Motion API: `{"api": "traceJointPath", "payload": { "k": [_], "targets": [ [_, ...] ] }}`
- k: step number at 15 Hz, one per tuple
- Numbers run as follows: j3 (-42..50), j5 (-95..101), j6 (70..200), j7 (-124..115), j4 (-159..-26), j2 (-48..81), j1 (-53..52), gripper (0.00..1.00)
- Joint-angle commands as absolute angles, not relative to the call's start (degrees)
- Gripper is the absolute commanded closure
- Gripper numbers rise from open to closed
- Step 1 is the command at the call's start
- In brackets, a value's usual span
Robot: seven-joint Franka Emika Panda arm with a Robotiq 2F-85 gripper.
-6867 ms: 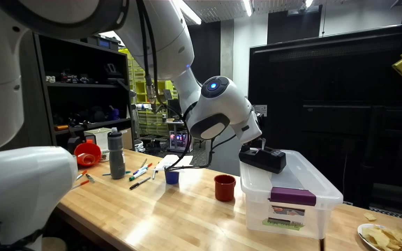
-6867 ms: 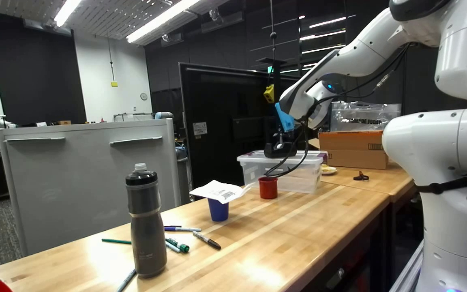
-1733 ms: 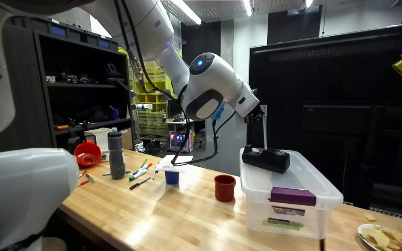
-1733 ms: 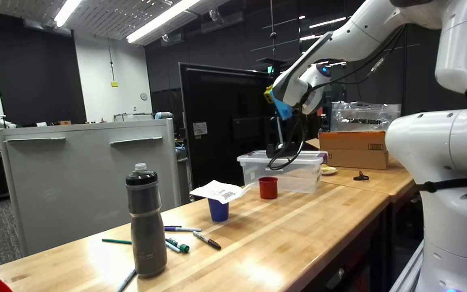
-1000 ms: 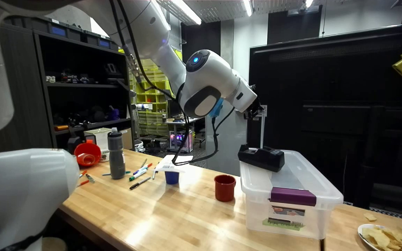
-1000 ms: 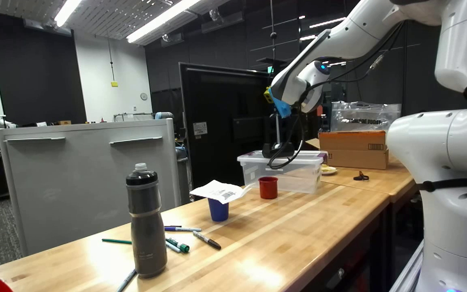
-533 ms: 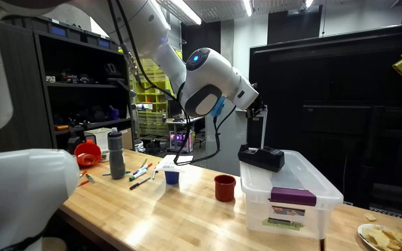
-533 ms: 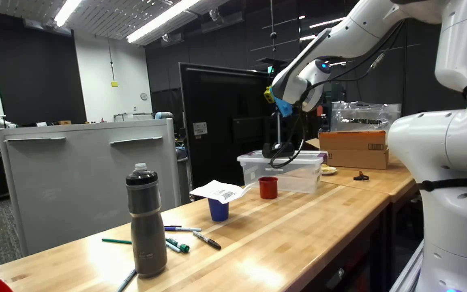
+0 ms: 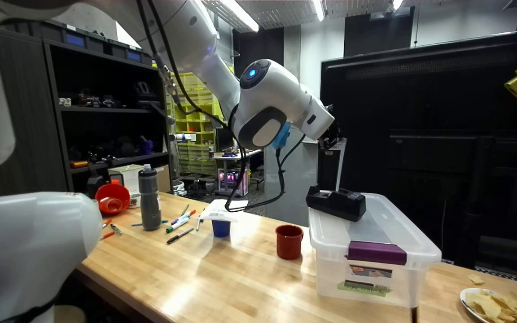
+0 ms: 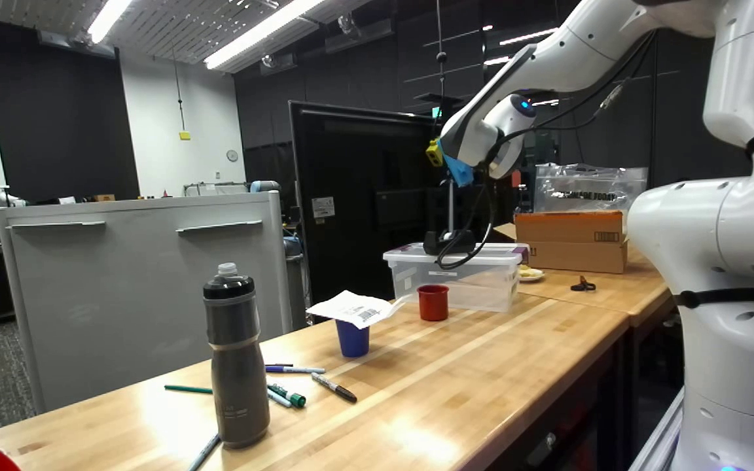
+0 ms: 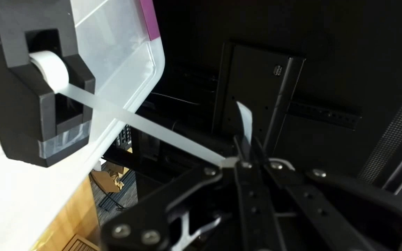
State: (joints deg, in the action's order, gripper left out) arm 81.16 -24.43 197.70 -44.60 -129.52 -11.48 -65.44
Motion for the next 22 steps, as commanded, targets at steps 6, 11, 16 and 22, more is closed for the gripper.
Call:
{"api": "traceJointPath", "payload": {
  "k": [6, 11, 16, 22],
  "targets": [
    [76.5, -25.4, 198.8, -45.0, -127.6, -9.0, -64.0, 1.0],
    [75.3, -25.4, 198.5, -44.9, -127.2, -7.7, -64.3, 1.0],
    [74.8, -25.4, 198.1, -44.9, -126.8, -6.2, -64.6, 1.0],
    [75.2, -25.3, 197.6, -44.9, -126.2, -5.4, -64.5, 1.0]
  ]
}}
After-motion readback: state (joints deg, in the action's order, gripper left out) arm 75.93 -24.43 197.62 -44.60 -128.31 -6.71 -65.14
